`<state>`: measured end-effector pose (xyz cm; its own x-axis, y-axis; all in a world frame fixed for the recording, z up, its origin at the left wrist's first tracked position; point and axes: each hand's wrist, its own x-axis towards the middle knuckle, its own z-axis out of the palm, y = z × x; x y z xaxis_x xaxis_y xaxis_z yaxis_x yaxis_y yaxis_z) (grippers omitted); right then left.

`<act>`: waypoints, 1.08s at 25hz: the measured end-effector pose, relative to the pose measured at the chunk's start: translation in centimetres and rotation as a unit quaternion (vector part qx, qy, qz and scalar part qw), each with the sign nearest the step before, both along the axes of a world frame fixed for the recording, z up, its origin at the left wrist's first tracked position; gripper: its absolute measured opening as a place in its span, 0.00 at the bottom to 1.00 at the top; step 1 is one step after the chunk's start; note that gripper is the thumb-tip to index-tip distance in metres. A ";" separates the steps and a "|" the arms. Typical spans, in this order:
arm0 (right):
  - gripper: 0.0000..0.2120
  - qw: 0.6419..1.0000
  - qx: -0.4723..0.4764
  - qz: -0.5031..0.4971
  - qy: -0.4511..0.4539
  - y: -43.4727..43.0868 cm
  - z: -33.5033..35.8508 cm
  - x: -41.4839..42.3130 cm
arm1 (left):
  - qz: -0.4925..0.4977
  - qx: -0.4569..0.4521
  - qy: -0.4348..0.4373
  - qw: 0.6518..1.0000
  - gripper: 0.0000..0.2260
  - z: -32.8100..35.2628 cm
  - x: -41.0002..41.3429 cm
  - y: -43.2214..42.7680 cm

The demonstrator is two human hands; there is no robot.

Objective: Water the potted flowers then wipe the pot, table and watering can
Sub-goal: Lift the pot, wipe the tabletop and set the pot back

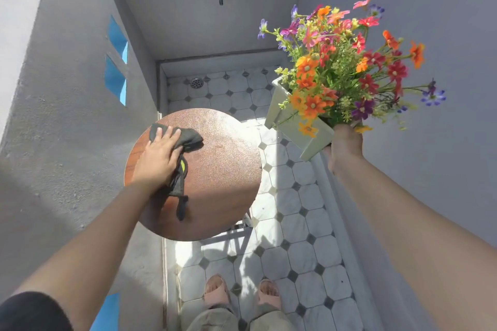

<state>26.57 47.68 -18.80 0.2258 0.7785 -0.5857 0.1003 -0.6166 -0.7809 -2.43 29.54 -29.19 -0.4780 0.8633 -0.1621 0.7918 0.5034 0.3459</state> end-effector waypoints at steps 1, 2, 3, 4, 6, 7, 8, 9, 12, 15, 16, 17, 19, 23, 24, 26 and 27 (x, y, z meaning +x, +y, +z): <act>0.19 1.000 -0.002 -0.008 0.006 0.0 -0.2 0.0 | -0.001 0.003 0.001 1.000 0.20 0.5 -0.5 2.6; 0.19 1.000 -0.001 -0.005 0.009 0.0 -0.6 0.2 | -0.026 0.008 0.015 1.000 0.20 0.3 -0.3 4.8; 0.19 1.000 0.000 -0.016 0.017 0.0 -0.7 0.2 | -0.075 0.002 0.016 0.997 0.21 0.1 0.9 6.4; 0.19 0.999 0.005 -0.026 0.028 0.0 -0.5 0.2 | -0.131 0.005 0.011 0.991 0.21 -0.1 2.0 7.8; 0.20 0.999 0.009 -0.030 0.037 0.2 -0.6 0.1 | -0.258 0.010 0.006 0.966 0.21 0.3 4.4 9.1; 0.20 0.998 0.006 -0.039 0.044 0.4 -0.7 0.1 | -0.321 0.007 0.008 0.947 0.21 0.4 5.6 8.8; 0.20 0.996 -0.008 -0.058 0.064 0.7 -0.7 0.1 | -0.378 0.005 0.013 0.926 0.22 0.5 6.9 7.8; 0.19 0.992 -0.028 -0.084 0.087 0.7 -0.6 -0.1 | -0.432 -0.003 0.014 0.902 0.24 0.6 7.9 6.0; 0.18 0.990 -0.034 -0.101 0.095 1.0 -0.7 -0.2 | -0.501 0.010 0.003 0.865 0.24 0.3 8.3 -0.9; 0.18 0.990 -0.034 -0.094 0.102 0.9 -0.6 -0.3 | -0.414 0.013 -0.009 0.910 0.25 0.2 5.3 -6.3; 0.19 0.991 -0.039 -0.086 0.092 0.8 -0.7 -0.3 | -0.366 0.005 -0.020 0.930 0.28 0.3 3.6 -7.1; 0.19 0.993 -0.039 -0.080 0.075 0.8 -0.7 -0.3 | -0.320 -0.001 -0.029 0.947 0.29 0.4 1.8 -7.3; 0.18 0.994 -0.037 -0.073 0.066 0.9 -0.9 -0.2 | -0.216 0.003 -0.017 0.976 0.24 0.0 -1.8 -6.1; 0.18 0.997 -0.029 -0.049 0.056 0.9 -1.4 0.1 | -0.049 0.026 0.023 0.998 0.20 -0.3 -5.3 1.0; 0.17 0.997 -0.021 -0.046 0.054 0.8 -1.4 0.1 | -0.057 0.025 0.026 0.998 0.20 -0.4 -4.9 3.0; 0.17 0.998 -0.013 -0.041 0.048 1.0 -2.1 0.5 | -0.135 0.018 0.027 0.990 0.20 -1.1 -2.2 7.0; 0.17 0.998 -0.010 -0.040 0.046 1.1 -2.3 0.7 | -0.191 0.014 0.024 0.981 0.21 -1.2 -0.2 8.5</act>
<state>27.29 48.80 -21.15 0.2321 0.7483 -0.6214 -0.0221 -0.6346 -0.7725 -2.66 38.05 -30.42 -0.1256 0.9846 -0.1219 0.9365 0.1583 0.3130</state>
